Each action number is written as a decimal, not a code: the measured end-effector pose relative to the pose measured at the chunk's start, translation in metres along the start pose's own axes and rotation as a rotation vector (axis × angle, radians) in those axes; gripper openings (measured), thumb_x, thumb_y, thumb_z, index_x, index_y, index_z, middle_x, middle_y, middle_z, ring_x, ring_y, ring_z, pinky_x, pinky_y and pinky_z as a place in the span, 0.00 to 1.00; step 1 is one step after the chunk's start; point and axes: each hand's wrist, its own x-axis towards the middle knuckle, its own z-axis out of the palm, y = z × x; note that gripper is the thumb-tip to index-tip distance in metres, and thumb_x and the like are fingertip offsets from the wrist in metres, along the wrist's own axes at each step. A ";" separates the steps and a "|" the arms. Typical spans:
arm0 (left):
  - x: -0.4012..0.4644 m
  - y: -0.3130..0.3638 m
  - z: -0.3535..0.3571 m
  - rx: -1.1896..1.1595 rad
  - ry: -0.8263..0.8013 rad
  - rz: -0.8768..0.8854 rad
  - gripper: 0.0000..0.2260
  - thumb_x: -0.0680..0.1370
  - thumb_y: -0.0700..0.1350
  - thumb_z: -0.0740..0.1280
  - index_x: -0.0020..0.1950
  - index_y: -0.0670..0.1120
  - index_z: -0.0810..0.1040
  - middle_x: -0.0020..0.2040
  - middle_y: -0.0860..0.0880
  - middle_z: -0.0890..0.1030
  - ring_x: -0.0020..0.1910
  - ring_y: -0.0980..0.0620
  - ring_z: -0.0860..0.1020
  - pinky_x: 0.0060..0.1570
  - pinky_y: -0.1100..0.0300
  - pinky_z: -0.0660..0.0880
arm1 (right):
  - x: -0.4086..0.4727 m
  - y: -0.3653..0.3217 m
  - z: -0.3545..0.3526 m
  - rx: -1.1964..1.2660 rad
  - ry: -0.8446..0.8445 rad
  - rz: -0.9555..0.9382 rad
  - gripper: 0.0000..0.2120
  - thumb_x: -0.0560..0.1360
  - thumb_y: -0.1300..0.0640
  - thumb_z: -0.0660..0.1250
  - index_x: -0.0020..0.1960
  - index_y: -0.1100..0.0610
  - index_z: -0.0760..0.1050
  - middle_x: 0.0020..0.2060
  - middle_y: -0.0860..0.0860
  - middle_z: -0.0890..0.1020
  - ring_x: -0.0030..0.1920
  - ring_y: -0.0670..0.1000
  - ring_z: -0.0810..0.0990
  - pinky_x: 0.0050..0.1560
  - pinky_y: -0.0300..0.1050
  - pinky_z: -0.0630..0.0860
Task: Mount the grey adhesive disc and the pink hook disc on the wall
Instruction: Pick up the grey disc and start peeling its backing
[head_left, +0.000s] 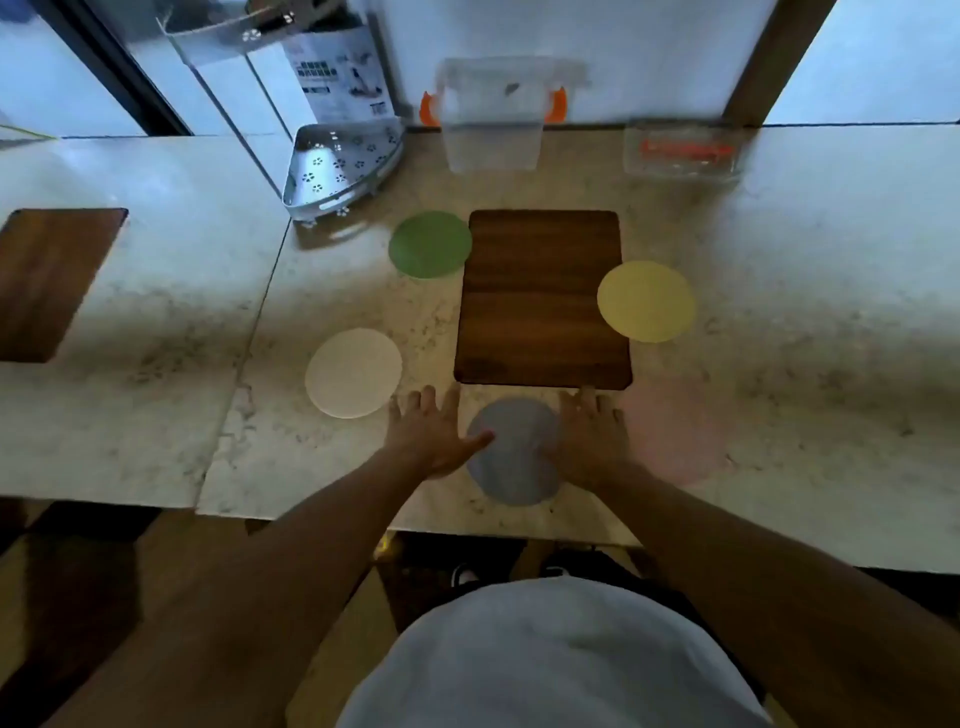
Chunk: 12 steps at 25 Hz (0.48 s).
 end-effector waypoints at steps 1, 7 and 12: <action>0.000 0.007 0.004 -0.002 -0.003 -0.024 0.47 0.67 0.79 0.45 0.78 0.50 0.51 0.77 0.38 0.59 0.74 0.36 0.58 0.69 0.36 0.57 | 0.002 0.003 -0.002 -0.040 0.054 0.004 0.34 0.72 0.38 0.63 0.71 0.57 0.63 0.71 0.62 0.65 0.69 0.64 0.65 0.64 0.58 0.66; -0.007 0.037 0.031 -0.145 -0.075 -0.138 0.27 0.78 0.63 0.60 0.63 0.41 0.70 0.62 0.39 0.73 0.56 0.40 0.74 0.53 0.45 0.75 | 0.003 0.021 0.002 0.100 -0.059 -0.040 0.19 0.77 0.47 0.62 0.60 0.61 0.69 0.59 0.60 0.72 0.52 0.61 0.77 0.46 0.51 0.74; -0.013 0.046 0.041 -0.339 0.041 -0.202 0.19 0.77 0.54 0.66 0.58 0.40 0.72 0.58 0.38 0.74 0.49 0.39 0.77 0.47 0.49 0.74 | -0.003 0.018 0.010 0.215 -0.076 0.016 0.21 0.78 0.49 0.65 0.62 0.63 0.67 0.60 0.61 0.72 0.50 0.61 0.79 0.43 0.51 0.74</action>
